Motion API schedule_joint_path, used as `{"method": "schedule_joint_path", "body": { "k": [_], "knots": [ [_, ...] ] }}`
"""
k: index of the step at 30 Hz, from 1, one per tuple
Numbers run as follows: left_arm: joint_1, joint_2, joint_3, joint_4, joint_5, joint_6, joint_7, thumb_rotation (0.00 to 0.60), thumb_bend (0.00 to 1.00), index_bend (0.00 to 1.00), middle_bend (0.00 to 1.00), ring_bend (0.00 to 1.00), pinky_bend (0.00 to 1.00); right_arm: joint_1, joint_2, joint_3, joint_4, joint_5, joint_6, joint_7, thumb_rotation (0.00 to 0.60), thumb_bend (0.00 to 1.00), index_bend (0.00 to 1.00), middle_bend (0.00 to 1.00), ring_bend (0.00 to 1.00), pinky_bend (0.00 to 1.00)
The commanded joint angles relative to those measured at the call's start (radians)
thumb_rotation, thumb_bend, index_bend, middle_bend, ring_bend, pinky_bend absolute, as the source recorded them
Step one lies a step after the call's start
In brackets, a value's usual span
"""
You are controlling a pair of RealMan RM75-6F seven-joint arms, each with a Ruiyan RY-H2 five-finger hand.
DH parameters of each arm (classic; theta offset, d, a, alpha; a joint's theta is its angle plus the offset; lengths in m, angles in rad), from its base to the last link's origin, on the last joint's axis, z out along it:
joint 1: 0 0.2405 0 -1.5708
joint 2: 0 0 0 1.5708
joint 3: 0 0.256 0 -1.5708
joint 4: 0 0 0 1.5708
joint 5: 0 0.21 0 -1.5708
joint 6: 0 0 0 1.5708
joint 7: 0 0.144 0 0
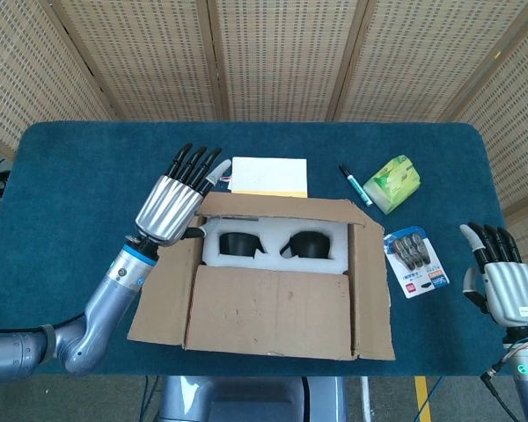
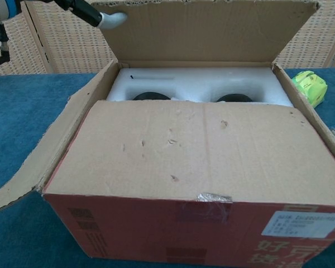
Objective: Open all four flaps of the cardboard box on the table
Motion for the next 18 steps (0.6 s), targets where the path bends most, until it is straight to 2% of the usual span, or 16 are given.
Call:
{"method": "schedule_joint_path", "body": {
  "k": [1,18],
  "knots": [
    [-0.016,-0.002,-0.023,0.029,0.013,0.001,-0.005,0.343,0.36,0.0,0.0,0.0,0.0,-0.001,0.001,0.0,-0.001,0.002,0.0,0.0,0.6,0.83,0.03,0.08,0.0,0.0],
    [-0.149,-0.084,-0.093,0.276,-0.088,-0.129,0.048,0.34,0.36,0.0,0.0,0.0,0.0,-0.014,0.016,-0.001,-0.012,0.012,0.007,0.0,0.6,0.83,0.03,0.08,0.0,0.0]
  ]
}}
